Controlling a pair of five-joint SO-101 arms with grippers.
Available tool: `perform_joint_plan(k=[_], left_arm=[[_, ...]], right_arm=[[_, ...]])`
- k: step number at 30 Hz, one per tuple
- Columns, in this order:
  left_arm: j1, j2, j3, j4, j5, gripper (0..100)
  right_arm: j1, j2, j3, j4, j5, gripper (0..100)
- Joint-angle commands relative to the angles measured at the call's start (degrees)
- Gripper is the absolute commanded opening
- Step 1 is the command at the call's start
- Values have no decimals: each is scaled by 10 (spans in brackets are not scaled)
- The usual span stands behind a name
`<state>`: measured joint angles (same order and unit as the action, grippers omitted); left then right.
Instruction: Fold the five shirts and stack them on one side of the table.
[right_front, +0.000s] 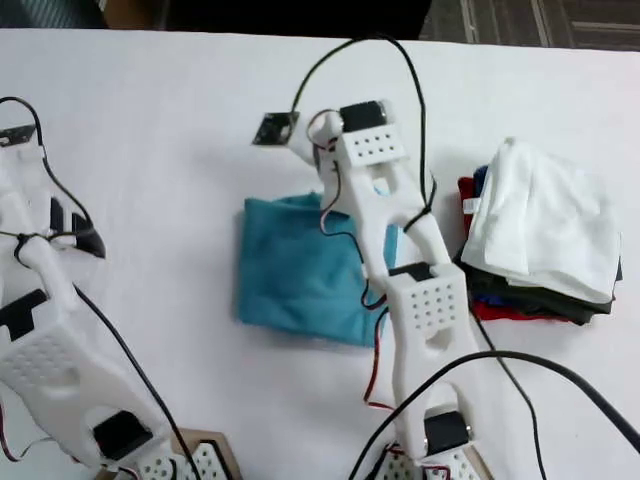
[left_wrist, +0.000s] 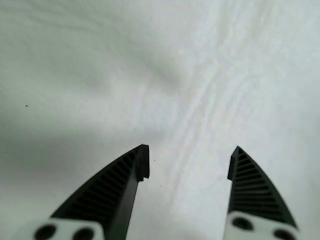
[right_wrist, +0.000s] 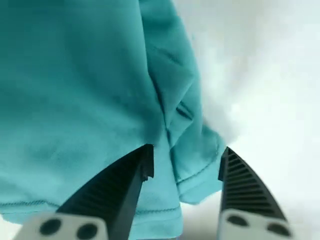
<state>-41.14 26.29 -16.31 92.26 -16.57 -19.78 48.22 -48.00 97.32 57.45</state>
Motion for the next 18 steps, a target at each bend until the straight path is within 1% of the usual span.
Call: perform_joint_plan(k=[1, 7, 10, 12, 15, 16, 18], left_arm=[[-3, -42, -1, -15, -4, 271], [0, -41, -1, -18, -4, 271], [0, -41, -1, -18, -4, 271], [0, -41, -1, -18, -4, 271], [0, -41, -1, -18, -4, 271], [0, -41, -1, -18, -4, 271], [0, -41, -1, -18, -4, 271]], right_arm=[[1, -11, 35, 7, 1, 216], [5, -6, 50, 4, 4, 208], [5, -5, 49, 3, 32, 204], [4, -6, 41, 3, 35, 155], [3, -11, 21, 3, 34, 34], [4, -11, 11, 4, 34, 13], [8, -11, -4, 5, 34, 29]])
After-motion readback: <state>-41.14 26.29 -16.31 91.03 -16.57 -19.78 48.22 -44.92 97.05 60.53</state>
